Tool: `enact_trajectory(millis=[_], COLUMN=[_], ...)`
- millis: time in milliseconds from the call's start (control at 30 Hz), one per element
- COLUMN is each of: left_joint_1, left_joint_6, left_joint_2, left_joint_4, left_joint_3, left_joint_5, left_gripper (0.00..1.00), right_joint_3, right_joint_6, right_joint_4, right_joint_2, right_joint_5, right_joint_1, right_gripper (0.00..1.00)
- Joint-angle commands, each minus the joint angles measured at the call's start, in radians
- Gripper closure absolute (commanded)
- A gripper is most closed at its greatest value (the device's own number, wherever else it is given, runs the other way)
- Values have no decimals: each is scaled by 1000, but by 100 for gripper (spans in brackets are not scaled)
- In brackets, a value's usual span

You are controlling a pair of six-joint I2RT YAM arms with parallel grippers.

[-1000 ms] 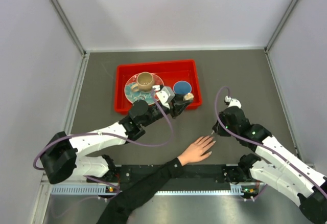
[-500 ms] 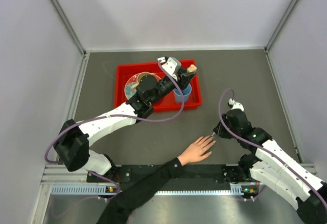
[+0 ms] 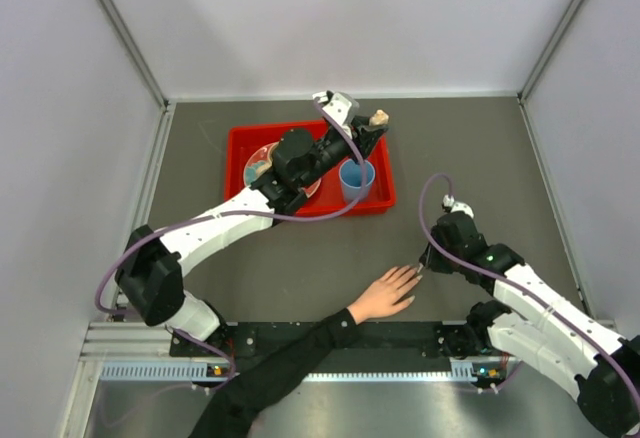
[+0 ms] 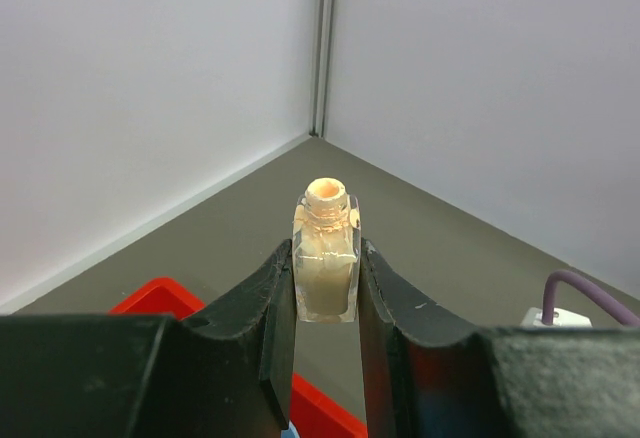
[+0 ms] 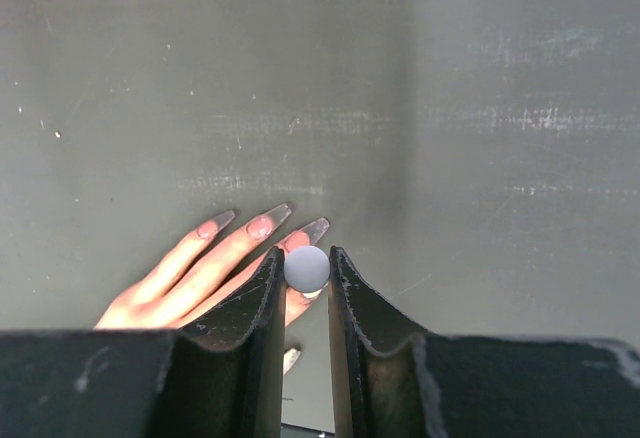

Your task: Paint the nails

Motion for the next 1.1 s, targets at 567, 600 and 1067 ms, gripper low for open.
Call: enact_trajectory(millis=[567, 600, 1067], left_joint_1=[5, 6, 5], left_joint_6=[-29, -29, -25], left_joint_2=[-6, -5, -16], left_joint_4=[0, 2, -6], left_joint_3=[43, 42, 42], left_joint_5=[21, 23, 29], left_gripper=[100, 100, 100], right_joint_3=[27, 29, 27], right_joint_6=[-66, -62, -61], right_joint_4=[86, 85, 86], right_joint_2=[-9, -6, 14], right_joint_5=[-51, -42, -21], right_joint_1=[-12, -14, -14], right_gripper=[100, 100, 100])
